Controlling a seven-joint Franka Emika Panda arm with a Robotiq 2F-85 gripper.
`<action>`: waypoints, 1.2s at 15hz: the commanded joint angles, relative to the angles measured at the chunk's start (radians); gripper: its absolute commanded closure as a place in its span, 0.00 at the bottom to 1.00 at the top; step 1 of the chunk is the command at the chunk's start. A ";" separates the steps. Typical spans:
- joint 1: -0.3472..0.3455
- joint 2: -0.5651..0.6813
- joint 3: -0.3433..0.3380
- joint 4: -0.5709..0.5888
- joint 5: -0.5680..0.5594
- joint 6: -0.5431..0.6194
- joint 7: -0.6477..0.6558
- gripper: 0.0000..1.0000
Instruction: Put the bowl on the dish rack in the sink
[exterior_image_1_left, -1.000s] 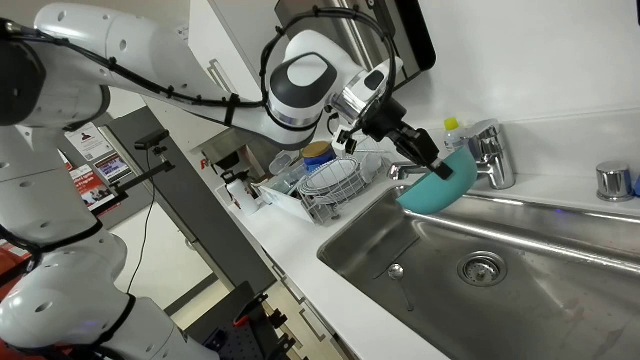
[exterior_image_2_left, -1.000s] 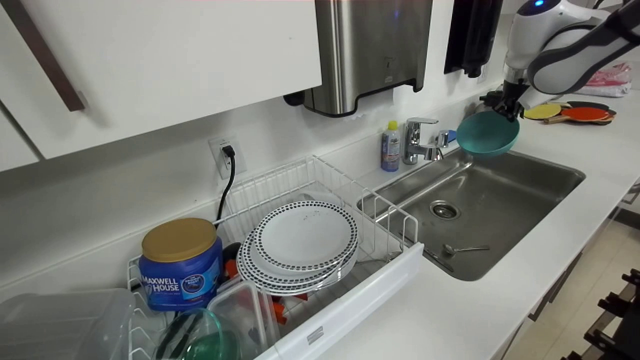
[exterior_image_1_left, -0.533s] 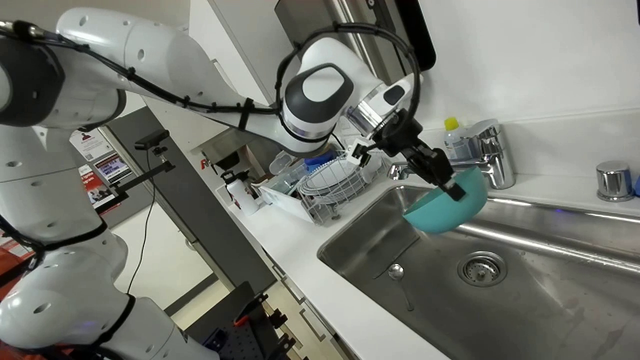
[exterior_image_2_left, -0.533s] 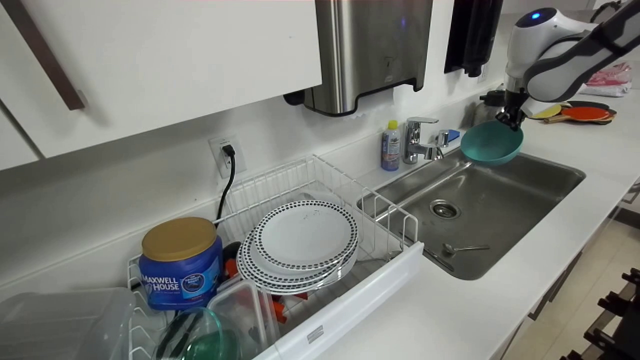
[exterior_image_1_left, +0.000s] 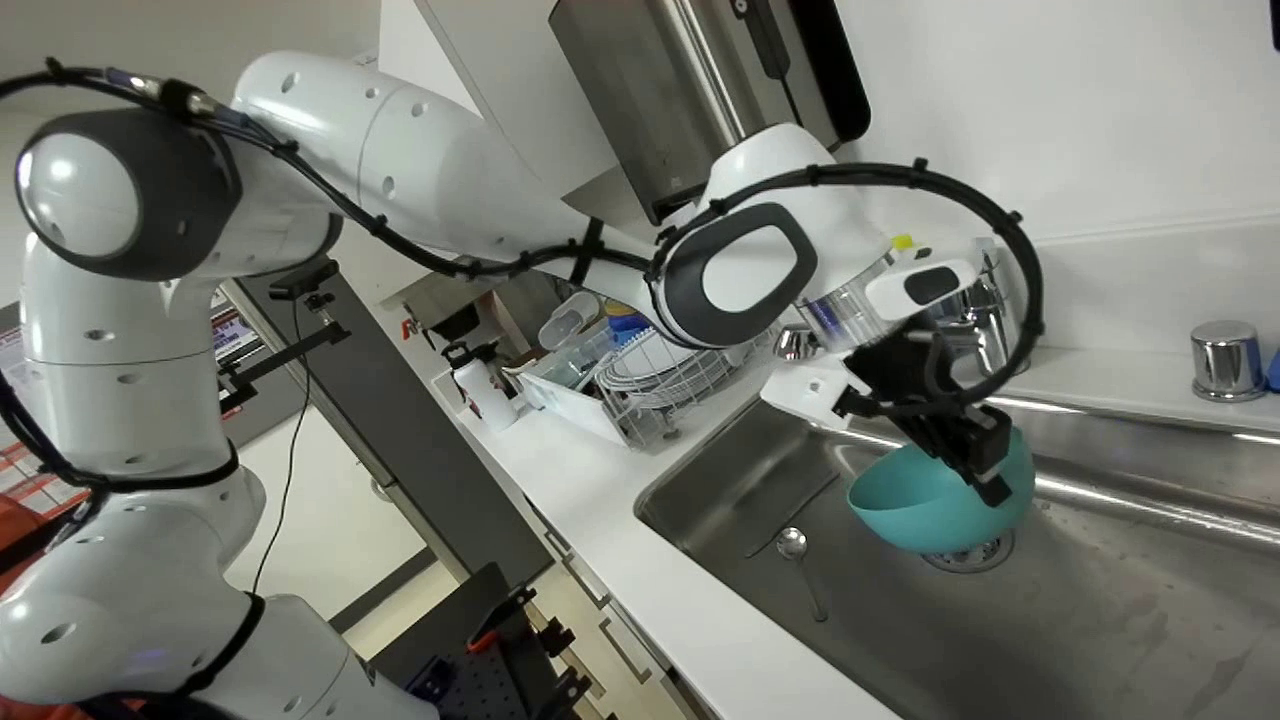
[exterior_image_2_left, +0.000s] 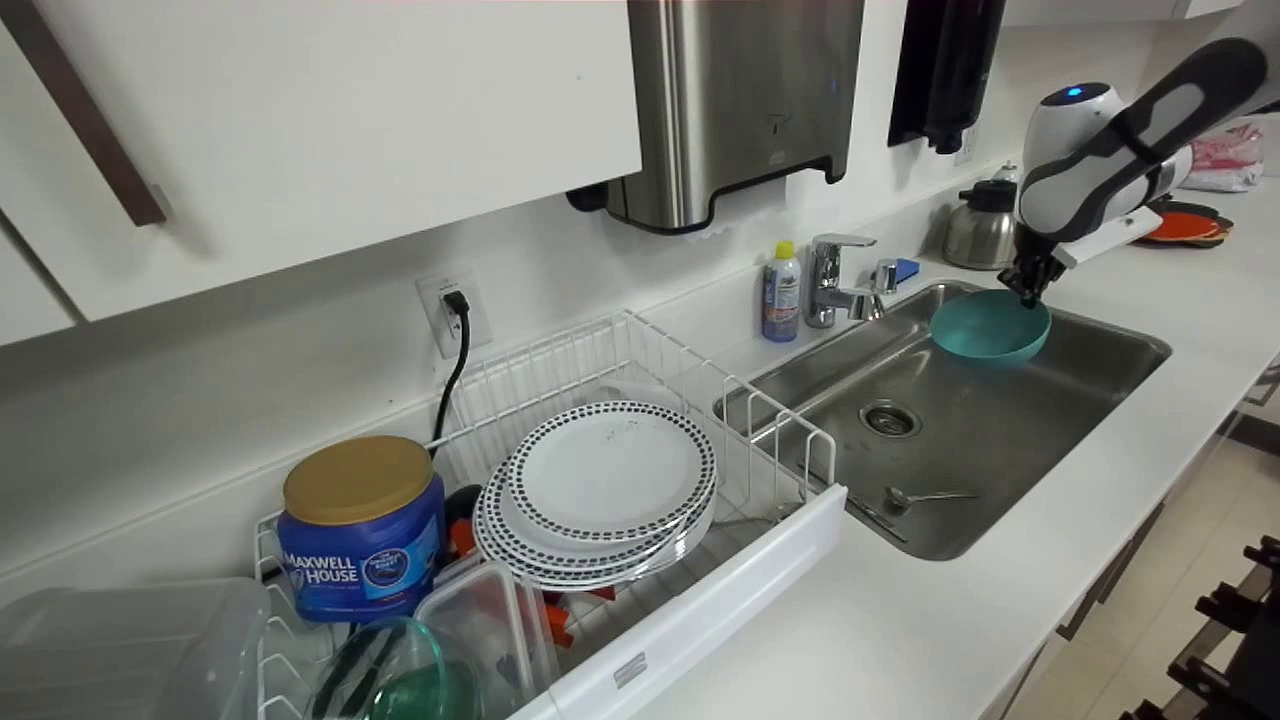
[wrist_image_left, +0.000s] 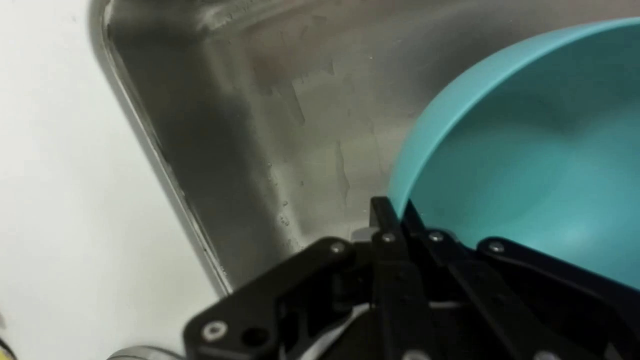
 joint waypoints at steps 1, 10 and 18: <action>-0.068 0.108 0.055 0.090 0.073 0.090 -0.133 0.99; -0.147 0.328 0.121 0.286 0.143 0.166 -0.221 0.99; -0.151 0.489 0.089 0.504 0.143 0.091 -0.187 0.99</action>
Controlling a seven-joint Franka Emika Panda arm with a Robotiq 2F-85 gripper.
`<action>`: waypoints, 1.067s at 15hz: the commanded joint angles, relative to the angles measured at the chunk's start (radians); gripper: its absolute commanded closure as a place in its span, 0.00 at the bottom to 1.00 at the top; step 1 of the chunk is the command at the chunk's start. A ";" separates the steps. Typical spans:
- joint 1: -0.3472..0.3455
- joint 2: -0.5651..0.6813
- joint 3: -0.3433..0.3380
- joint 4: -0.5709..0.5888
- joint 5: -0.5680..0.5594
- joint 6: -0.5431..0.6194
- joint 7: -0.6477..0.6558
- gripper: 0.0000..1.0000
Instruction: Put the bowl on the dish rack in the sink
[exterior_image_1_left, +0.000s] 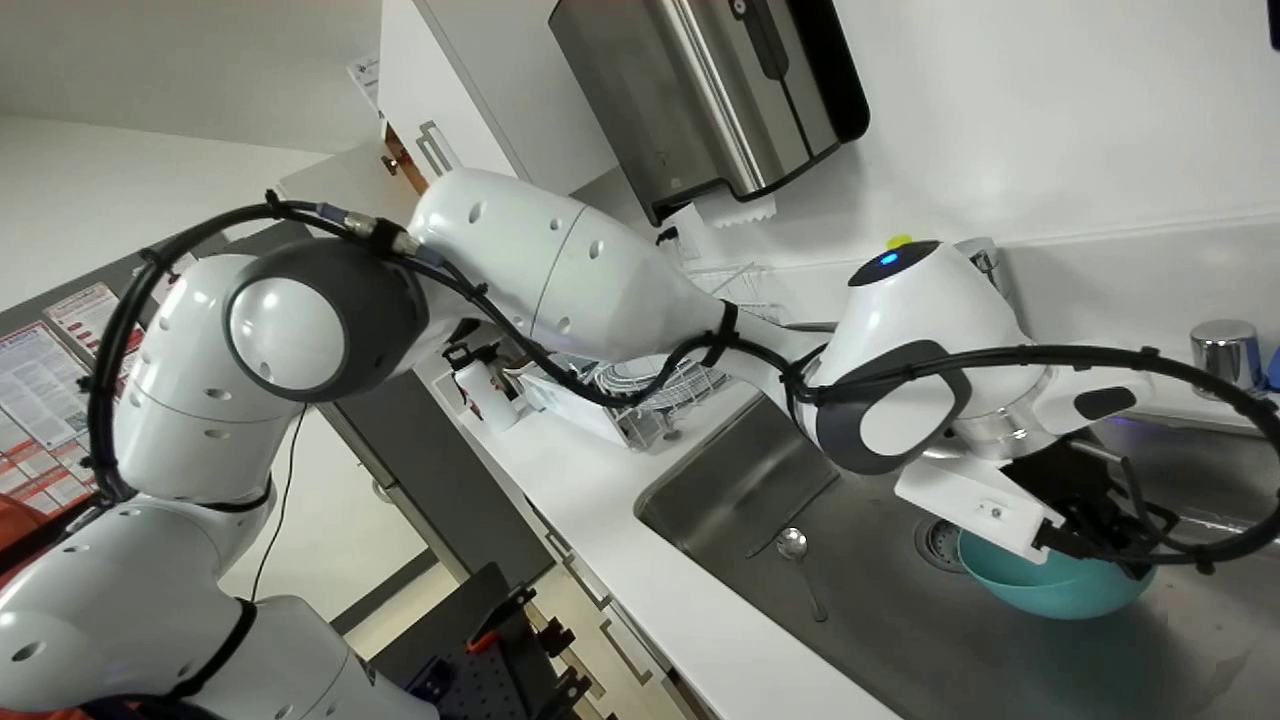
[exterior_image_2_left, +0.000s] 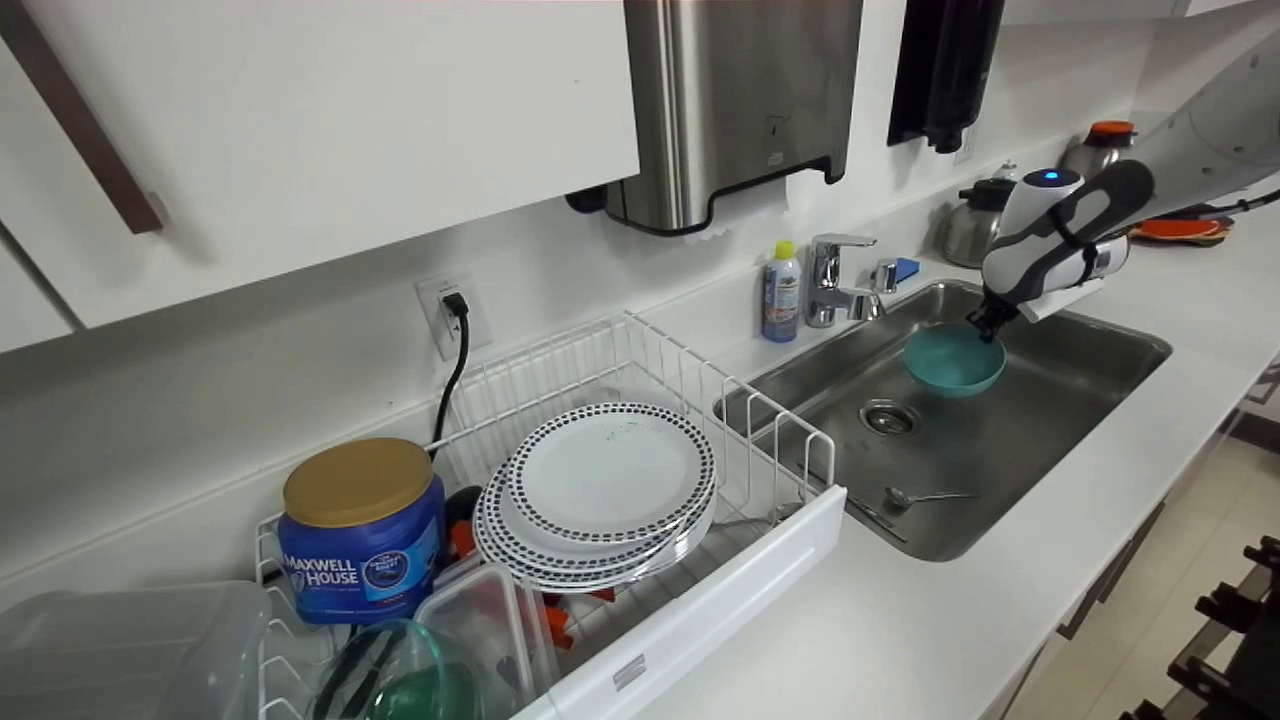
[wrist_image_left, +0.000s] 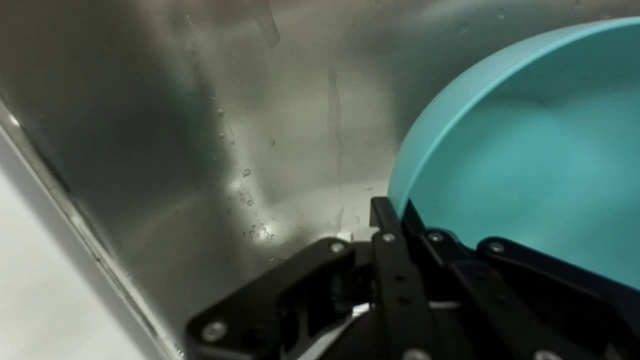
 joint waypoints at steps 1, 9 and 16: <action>0.003 0.089 -0.019 0.136 0.016 -0.071 0.006 0.99; 0.008 0.124 -0.056 0.212 0.005 -0.178 0.017 0.65; 0.022 -0.131 -0.089 -0.067 -0.019 -0.180 0.003 0.11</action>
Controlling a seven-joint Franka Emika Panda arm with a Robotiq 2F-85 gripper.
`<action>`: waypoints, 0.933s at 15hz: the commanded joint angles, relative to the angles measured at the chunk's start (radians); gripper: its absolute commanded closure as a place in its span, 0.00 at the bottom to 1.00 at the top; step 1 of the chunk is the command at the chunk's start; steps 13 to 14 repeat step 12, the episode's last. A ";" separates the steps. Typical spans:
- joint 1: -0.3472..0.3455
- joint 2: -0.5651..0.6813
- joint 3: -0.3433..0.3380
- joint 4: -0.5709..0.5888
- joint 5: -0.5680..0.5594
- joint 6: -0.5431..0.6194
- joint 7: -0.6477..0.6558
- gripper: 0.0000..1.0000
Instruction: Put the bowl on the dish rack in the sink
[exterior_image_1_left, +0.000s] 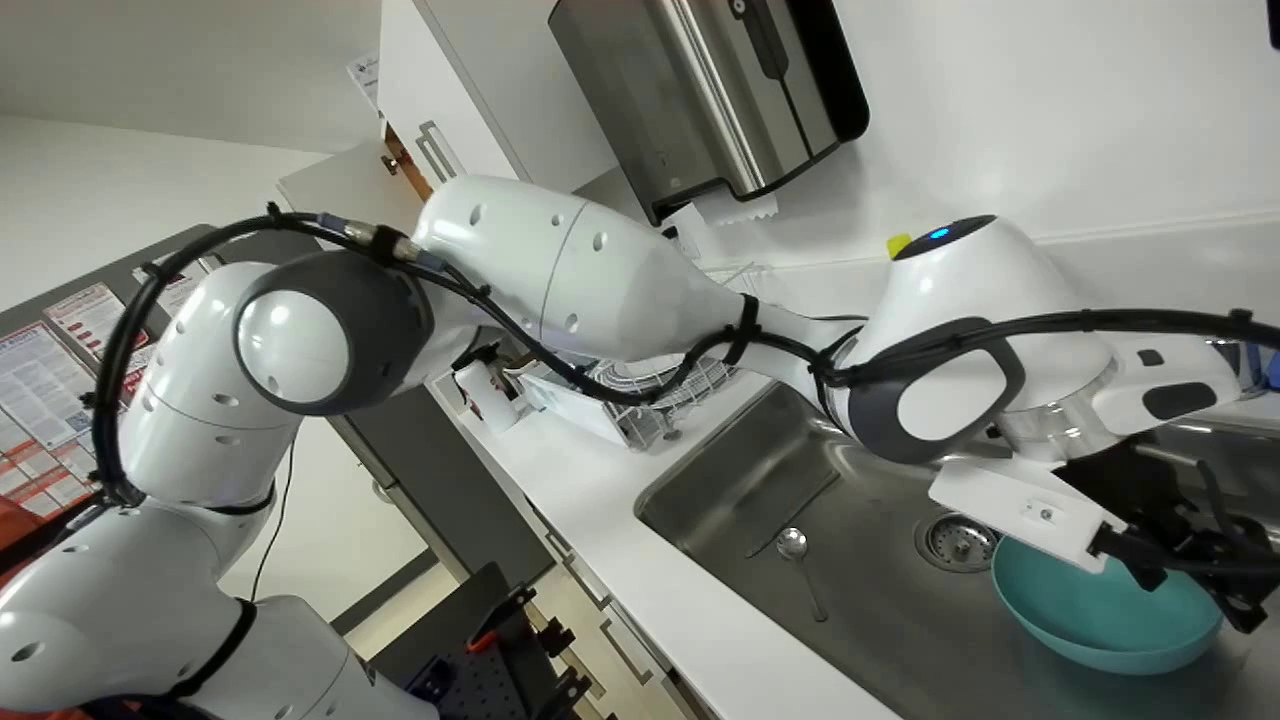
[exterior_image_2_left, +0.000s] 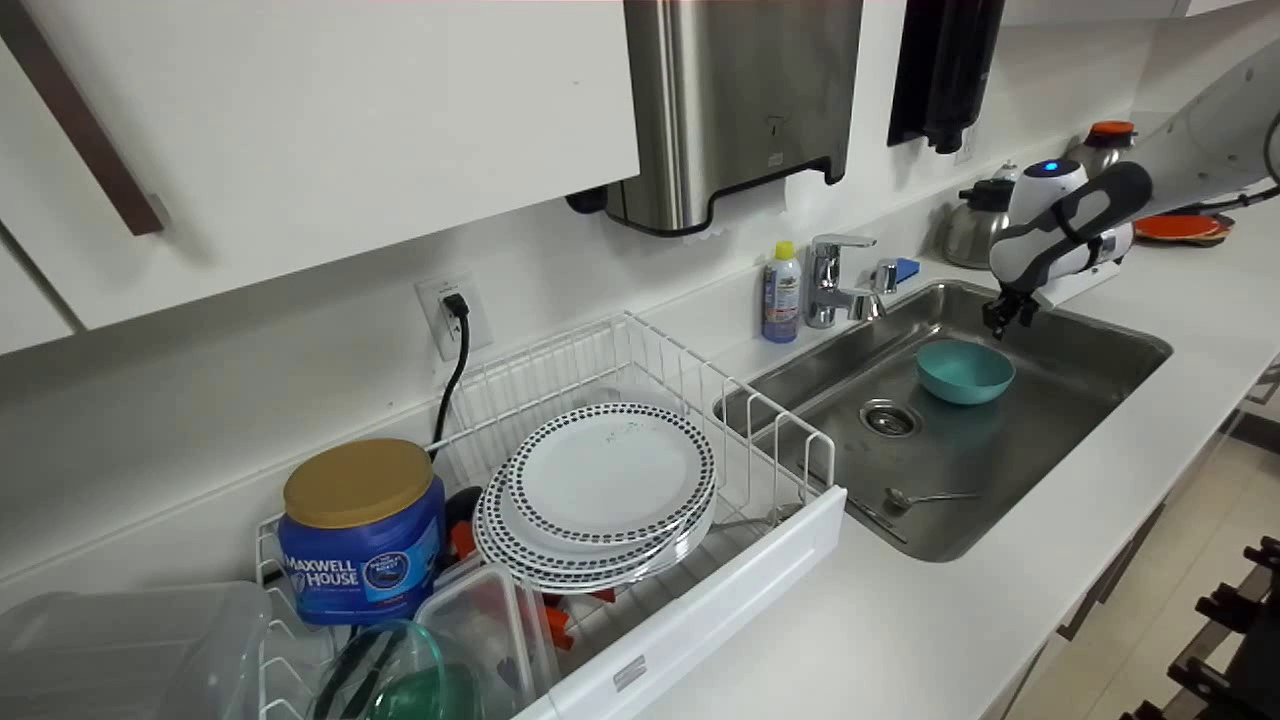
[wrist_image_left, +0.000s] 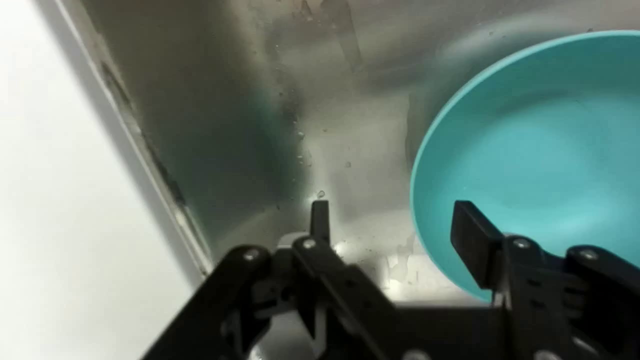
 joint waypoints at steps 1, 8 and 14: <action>0.030 -0.215 -0.031 -0.232 -0.020 -0.046 -0.002 0.05; 0.028 -0.482 -0.042 -0.456 -0.040 -0.159 -0.084 0.00; 0.038 -0.566 -0.054 -0.524 -0.050 -0.198 -0.074 0.00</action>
